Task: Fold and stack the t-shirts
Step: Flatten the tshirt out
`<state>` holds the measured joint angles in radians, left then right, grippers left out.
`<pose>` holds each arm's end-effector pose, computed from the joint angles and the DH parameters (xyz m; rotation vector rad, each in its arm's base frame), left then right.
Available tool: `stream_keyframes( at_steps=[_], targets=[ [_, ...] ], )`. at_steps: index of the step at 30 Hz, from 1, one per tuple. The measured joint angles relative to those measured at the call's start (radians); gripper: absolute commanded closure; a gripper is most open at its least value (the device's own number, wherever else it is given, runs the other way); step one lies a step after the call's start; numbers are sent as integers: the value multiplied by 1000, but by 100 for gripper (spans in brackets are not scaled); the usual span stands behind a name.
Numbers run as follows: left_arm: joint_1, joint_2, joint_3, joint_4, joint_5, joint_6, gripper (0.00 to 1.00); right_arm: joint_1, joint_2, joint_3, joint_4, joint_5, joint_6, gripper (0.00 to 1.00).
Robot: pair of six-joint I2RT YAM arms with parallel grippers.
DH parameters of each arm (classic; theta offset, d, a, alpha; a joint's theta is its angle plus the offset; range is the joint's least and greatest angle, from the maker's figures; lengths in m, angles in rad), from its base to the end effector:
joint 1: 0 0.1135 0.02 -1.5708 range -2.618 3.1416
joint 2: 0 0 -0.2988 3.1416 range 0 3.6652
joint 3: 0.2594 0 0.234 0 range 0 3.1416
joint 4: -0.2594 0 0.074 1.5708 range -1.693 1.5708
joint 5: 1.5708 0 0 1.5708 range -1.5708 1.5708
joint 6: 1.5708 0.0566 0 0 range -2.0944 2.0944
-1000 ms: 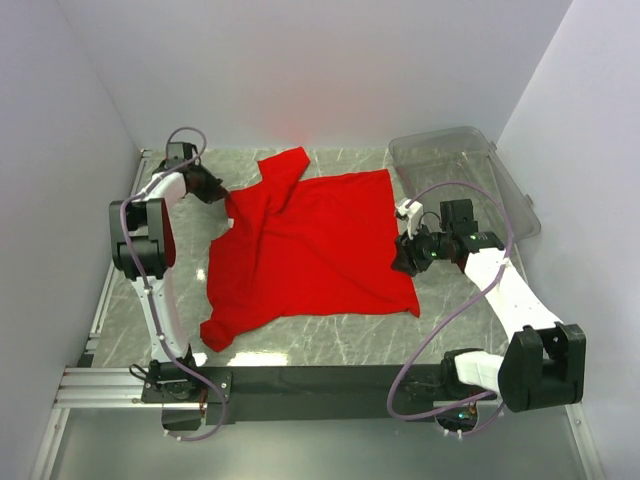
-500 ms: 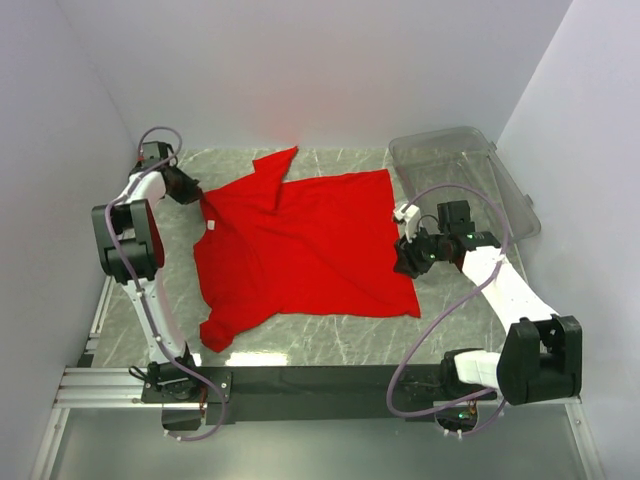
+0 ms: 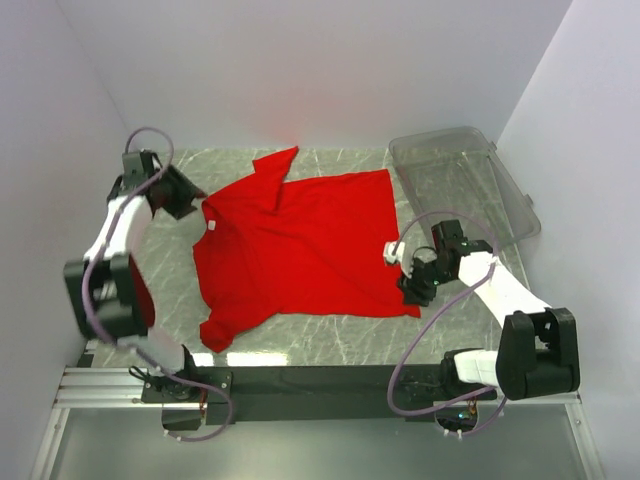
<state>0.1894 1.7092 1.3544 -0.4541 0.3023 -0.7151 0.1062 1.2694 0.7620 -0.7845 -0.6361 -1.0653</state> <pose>0.3789 0.0555 0.2945 -0.9223 2.2354 -0.6062 0.1864 0.0537 0.2265 -1.5066 2.0581 0.5792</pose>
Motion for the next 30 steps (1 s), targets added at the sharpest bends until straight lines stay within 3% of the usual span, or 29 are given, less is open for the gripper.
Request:
stream_keyframes(
  at_steps=[7,13,24,30],
  targets=[
    [-1,-471,-482,-64,77,-71,46,0,-14,-108,-57,87,-146,51],
    [-2,-722,-677,-222,58,-192,46,3,-23,-148,-37,148,-162,51],
    [-2,-687,-669,-494,-144,-232,47,21,-12,-149,48,185,-123,52],
    [-2,-611,-674,-470,-161,-218,48,24,-11,-164,69,185,-102,52]
  ],
)
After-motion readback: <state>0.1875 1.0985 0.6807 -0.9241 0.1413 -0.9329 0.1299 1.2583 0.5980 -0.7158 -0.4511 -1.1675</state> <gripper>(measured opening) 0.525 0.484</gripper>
